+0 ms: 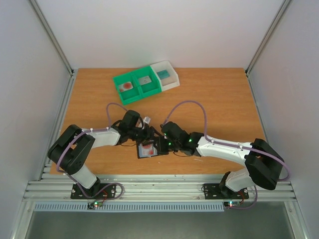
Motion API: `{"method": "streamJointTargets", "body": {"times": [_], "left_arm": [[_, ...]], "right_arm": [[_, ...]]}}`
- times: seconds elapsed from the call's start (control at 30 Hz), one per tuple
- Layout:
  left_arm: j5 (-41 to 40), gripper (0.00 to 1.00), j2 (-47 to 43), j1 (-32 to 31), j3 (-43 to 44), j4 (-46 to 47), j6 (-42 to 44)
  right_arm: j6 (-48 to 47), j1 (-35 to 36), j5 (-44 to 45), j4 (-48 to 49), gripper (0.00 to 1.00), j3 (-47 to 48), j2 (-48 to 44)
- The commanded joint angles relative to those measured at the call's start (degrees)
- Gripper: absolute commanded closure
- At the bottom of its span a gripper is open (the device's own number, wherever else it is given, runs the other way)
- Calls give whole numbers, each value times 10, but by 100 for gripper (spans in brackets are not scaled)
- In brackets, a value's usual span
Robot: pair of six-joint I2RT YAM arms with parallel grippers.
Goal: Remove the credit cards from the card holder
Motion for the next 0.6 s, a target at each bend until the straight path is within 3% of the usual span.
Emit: {"method": "streamJointTargets", "body": {"times": [0.0, 0.37, 0.57], "left_arm": [[-19, 52, -23, -2, 17, -37, 41], [10, 67, 9, -3, 18, 30, 5], [3, 78, 3, -3, 19, 6, 20]], "right_arm": [[-5, 6, -13, 11, 66, 21, 15], [-16, 7, -11, 10, 70, 9, -7], [-19, 7, -16, 25, 75, 7, 8]]}}
